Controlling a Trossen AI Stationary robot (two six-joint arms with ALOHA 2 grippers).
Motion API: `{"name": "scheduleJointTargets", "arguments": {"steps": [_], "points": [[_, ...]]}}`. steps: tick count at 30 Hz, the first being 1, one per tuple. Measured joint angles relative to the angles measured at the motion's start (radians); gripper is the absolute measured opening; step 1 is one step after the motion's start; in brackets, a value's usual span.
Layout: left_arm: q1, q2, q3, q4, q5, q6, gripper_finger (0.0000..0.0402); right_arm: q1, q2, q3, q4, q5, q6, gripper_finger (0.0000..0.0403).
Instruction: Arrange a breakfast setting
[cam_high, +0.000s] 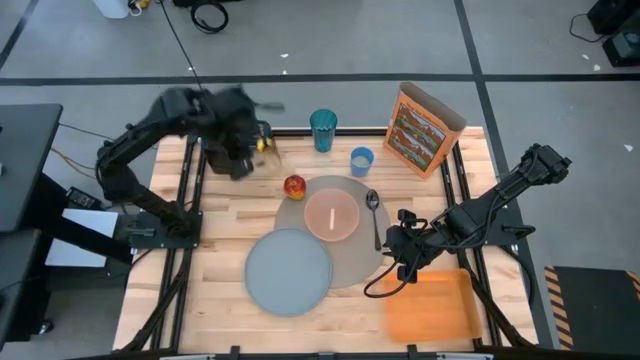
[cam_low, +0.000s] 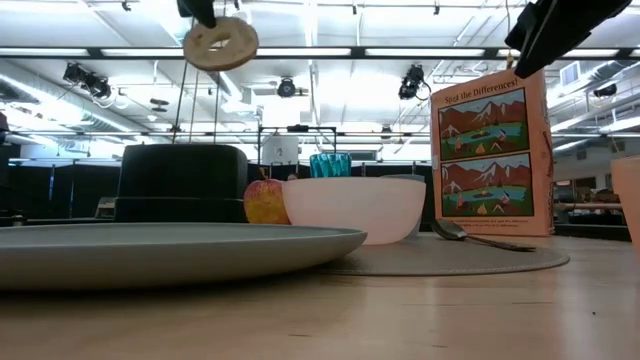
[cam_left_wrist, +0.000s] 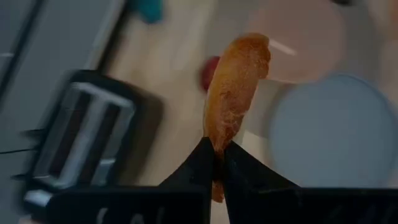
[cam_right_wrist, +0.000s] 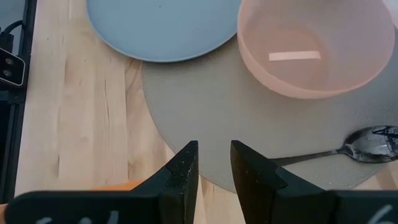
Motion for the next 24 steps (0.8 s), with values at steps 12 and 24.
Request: {"name": "scheduleJointTargets", "arguments": {"steps": [12, 24], "points": [[-0.367, -0.020, -0.488, 0.388, 0.086, -0.156, 0.0022, 0.018, 0.000, 0.000, 0.010, 0.004, 0.006, 0.0101], [-0.596, -0.015, -1.013, 1.155, 0.238, -0.538, 0.0022, 0.052, 0.000, 0.000, 0.014, 0.004, -0.007, 0.0101]]}}
